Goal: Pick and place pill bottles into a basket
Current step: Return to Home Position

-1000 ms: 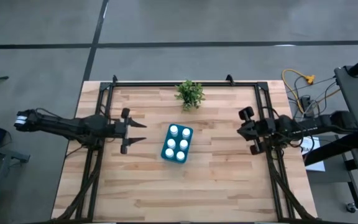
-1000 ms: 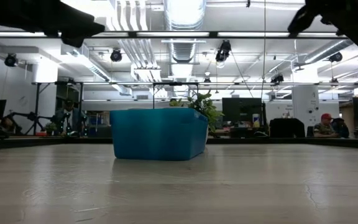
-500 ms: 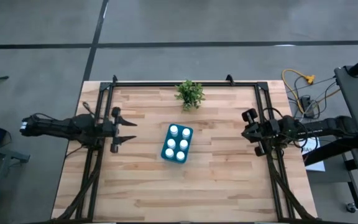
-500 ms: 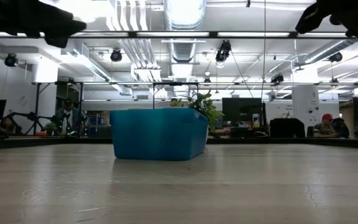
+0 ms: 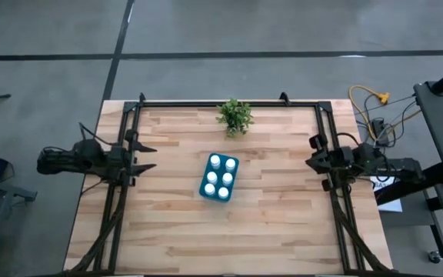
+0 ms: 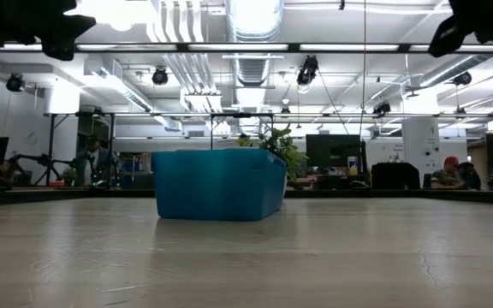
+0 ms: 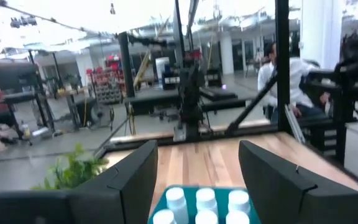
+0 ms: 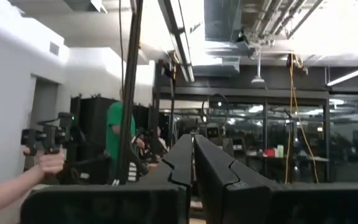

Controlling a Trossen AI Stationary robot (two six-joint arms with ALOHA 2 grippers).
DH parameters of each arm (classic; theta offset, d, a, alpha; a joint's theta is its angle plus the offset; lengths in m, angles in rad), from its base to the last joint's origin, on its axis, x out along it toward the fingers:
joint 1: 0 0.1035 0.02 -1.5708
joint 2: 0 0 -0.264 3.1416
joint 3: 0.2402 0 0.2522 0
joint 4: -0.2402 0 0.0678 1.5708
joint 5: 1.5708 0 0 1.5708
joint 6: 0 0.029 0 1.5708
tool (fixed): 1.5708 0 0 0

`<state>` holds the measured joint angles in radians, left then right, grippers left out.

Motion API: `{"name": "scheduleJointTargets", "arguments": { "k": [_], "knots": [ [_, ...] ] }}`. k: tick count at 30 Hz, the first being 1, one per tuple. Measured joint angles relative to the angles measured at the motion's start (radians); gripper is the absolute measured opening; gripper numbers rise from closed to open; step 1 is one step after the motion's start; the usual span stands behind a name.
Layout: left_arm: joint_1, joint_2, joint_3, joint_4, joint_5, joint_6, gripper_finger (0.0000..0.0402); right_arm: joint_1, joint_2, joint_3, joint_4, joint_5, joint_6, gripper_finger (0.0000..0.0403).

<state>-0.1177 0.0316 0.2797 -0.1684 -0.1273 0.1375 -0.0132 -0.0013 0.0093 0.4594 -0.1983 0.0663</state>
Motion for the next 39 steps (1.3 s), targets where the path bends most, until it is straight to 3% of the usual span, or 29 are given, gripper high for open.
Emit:
{"name": "scheduleJointTargets", "arguments": {
  "k": [9, 27, 39],
  "knots": [
    [0.000, -0.004, -0.012, 0.010, 0.001, -0.010, 0.0208, -0.002, 0.001, 0.000, -0.185, 0.084, -0.014, 0.0009],
    [0.000, -0.003, -0.018, 0.002, 0.028, -0.026, 0.0208, 0.000, 0.009, 0.000, -0.378, 0.094, -0.100, 0.0009],
    [0.000, -0.003, -0.018, 0.002, 0.104, -0.081, 0.0208, -0.001, 0.016, 0.000, -0.440, 0.119, -0.131, 0.0009]
  ]
}}
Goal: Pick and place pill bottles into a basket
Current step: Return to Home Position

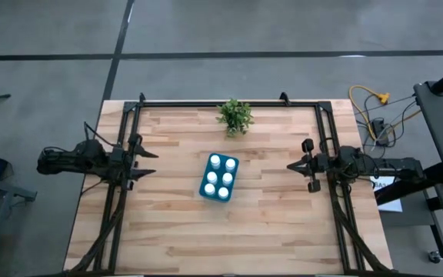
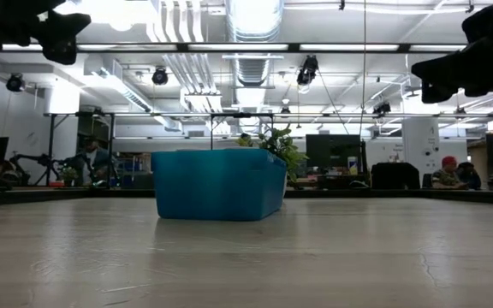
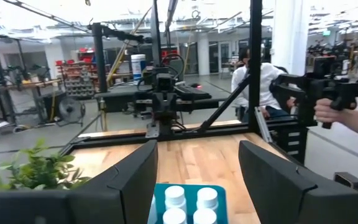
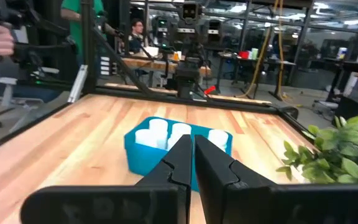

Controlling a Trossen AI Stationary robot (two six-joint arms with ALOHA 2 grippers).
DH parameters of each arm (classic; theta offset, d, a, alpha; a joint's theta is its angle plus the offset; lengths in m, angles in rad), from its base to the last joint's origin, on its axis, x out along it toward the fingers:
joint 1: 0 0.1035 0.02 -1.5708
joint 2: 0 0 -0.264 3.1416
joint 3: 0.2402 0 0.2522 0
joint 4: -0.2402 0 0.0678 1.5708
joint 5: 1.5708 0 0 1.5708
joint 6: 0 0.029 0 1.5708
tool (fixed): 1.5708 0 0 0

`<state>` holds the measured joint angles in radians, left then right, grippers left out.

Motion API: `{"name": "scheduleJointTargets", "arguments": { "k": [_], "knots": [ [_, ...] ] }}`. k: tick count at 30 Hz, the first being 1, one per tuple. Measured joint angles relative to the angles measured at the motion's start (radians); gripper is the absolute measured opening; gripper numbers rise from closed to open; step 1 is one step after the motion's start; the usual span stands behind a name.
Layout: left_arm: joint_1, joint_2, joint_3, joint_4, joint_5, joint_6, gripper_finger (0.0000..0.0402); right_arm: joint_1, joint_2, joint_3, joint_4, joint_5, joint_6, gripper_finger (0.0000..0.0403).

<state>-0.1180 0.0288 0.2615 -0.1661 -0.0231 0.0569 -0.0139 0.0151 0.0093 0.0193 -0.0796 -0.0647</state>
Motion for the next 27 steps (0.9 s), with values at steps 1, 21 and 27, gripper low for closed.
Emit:
{"name": "scheduleJointTargets", "arguments": {
  "k": [1, 21, 27],
  "knots": [
    [0.000, 0.000, 0.000, 0.000, 0.006, 0.000, 0.0208, 0.000, 0.000, 0.000, -0.002, 0.007, 0.000, 0.0009],
    [0.000, -0.001, -0.040, 0.098, 0.015, -0.021, 0.0208, 0.001, 0.000, 0.000, -0.006, 0.032, 0.001, 0.0009],
    [0.000, -0.001, -0.101, 0.200, 0.018, 0.001, 0.0208, 0.001, 0.000, 0.000, -0.006, 0.031, 0.007, 0.0009]
  ]
}}
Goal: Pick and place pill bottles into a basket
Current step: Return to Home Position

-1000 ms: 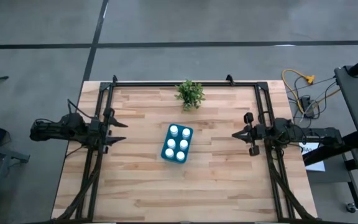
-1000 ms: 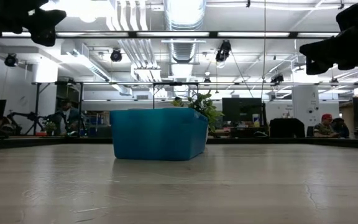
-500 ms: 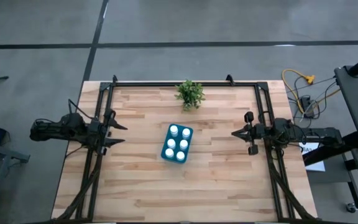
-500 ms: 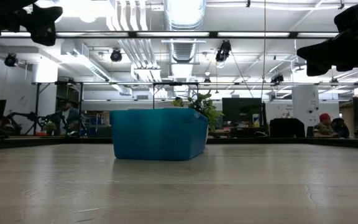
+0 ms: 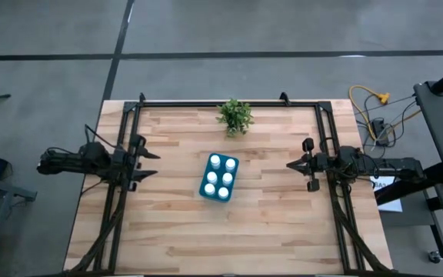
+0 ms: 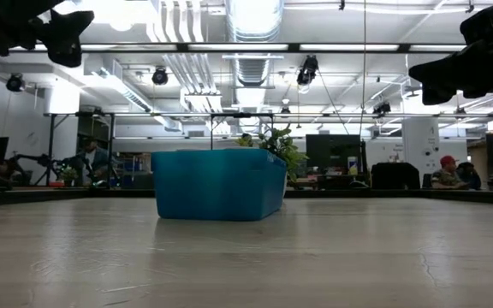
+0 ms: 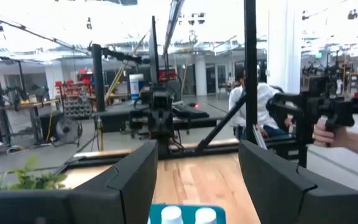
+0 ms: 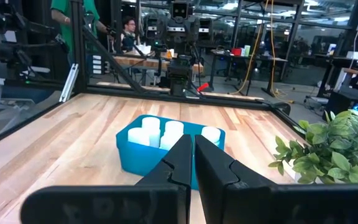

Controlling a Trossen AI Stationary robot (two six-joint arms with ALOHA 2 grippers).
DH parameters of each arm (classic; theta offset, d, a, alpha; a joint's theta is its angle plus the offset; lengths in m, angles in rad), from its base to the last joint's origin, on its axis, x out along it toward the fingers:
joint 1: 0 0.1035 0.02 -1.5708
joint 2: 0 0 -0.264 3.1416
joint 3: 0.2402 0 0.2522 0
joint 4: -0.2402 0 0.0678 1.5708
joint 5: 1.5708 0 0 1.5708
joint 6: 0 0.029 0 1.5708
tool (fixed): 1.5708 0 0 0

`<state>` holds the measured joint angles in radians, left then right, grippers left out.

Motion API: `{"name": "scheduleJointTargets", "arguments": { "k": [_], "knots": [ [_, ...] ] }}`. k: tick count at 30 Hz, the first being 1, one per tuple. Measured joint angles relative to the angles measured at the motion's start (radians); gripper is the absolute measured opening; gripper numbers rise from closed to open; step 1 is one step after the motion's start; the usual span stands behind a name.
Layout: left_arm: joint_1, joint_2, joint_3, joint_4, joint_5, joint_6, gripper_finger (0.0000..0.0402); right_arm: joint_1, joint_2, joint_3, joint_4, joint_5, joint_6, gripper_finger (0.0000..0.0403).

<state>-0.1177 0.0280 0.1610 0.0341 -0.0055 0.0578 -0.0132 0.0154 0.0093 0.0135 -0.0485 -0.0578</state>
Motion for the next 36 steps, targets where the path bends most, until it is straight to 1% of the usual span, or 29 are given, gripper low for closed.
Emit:
{"name": "scheduleJointTargets", "arguments": {
  "k": [2, 6, 12, 15, 19, 23, 26, 28, 32, 36],
  "knots": [
    [0.000, 0.000, -0.016, 0.007, 0.000, 0.004, 0.0208, 0.000, 0.000, 0.000, 0.000, 0.000, 0.002, 0.0009],
    [0.000, -0.001, -0.046, 0.105, 0.001, 0.001, 0.0208, 0.000, 0.000, 0.000, 0.000, 0.000, -0.002, 0.0009],
    [0.000, -0.001, -0.082, 0.127, 0.014, -0.035, 0.0208, 0.000, 0.000, 0.000, 0.000, -0.001, 0.001, 0.0009],
    [0.000, 0.001, -0.105, 0.146, 0.070, -0.058, 0.0208, 0.000, 0.000, 0.000, 0.000, -0.001, 0.002, 0.0009],
    [0.000, 0.000, -0.120, 0.250, 0.161, -0.118, 0.0208, 0.000, 0.000, 0.000, 0.000, -0.001, 0.002, 0.0009],
    [0.000, 0.000, -0.120, 0.335, 0.318, -0.258, 0.0208, 0.000, 0.000, 0.000, 0.000, -0.001, 0.003, 0.0009],
    [0.000, 0.000, -0.125, 0.381, 0.413, -0.311, 0.0208, 0.000, 0.000, 0.000, 0.000, -0.001, 0.002, 0.0009],
    [0.000, 0.000, -0.126, 0.424, 0.439, -0.311, 0.0208, 0.000, 0.000, 0.000, 0.000, -0.001, 0.003, 0.0009],
    [0.000, 0.000, -0.127, 0.511, 0.442, -0.315, 0.0208, 0.000, 0.000, 0.000, 0.000, -0.001, 0.005, 0.0009],
    [0.000, 0.000, -0.127, 0.525, 0.468, -0.317, 0.0208, 0.000, 0.000, 0.000, 0.000, -0.001, 0.004, 0.0009]
  ]
}}
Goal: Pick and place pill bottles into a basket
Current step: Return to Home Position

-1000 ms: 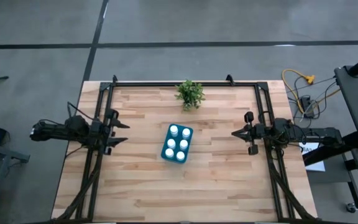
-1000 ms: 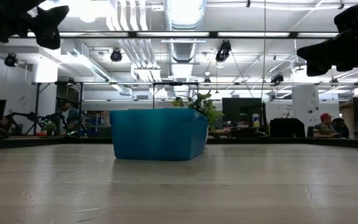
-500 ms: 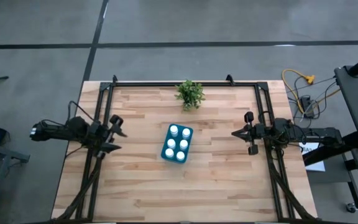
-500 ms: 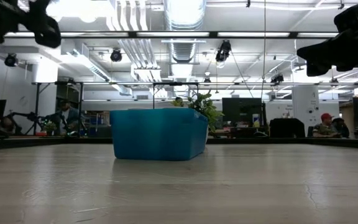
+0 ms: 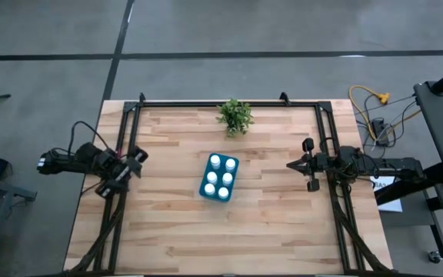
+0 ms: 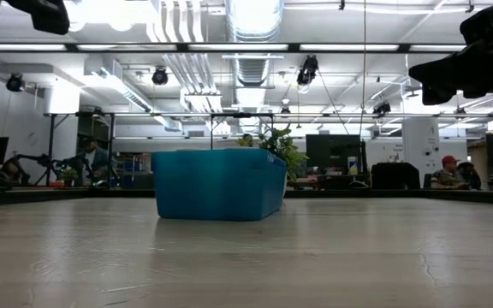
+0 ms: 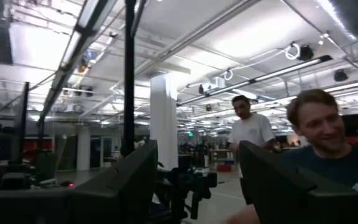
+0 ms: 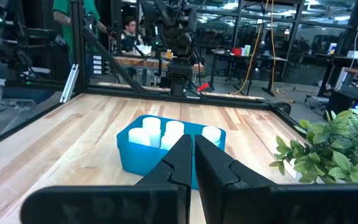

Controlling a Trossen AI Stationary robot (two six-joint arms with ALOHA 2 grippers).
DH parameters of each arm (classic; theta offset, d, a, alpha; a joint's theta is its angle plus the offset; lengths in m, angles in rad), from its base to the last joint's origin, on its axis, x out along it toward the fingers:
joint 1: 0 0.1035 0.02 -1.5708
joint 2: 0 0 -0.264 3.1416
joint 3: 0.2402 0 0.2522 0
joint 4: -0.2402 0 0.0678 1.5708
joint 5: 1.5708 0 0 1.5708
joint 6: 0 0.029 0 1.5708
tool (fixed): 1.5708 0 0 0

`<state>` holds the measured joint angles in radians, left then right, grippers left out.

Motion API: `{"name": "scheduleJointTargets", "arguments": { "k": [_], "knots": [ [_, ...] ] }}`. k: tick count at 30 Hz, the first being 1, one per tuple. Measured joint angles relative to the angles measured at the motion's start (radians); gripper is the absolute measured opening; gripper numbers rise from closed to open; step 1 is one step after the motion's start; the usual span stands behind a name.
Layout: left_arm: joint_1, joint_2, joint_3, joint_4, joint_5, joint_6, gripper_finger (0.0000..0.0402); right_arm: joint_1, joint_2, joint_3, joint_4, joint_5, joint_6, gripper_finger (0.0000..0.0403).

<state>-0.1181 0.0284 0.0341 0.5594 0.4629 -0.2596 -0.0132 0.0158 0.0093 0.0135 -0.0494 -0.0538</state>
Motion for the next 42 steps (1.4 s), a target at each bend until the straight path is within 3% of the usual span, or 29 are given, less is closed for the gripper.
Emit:
{"name": "scheduleJointTargets", "arguments": {
  "k": [13, 25, 42],
  "knots": [
    [0.000, 0.003, -0.002, 0.001, 0.056, -0.050, 0.0200, 0.000, 0.000, 0.000, 0.000, 0.000, -0.001, 0.0009],
    [0.000, 0.002, -0.002, 0.002, 0.060, -0.049, 0.0069, 0.000, 0.000, 0.000, 0.000, 0.000, -0.001, 0.0009],
    [0.000, 0.010, -0.003, -0.001, 0.064, -0.014, 0.0064, 0.000, 0.000, 0.000, 0.000, 0.000, 0.001, 0.0009]
  ]
}}
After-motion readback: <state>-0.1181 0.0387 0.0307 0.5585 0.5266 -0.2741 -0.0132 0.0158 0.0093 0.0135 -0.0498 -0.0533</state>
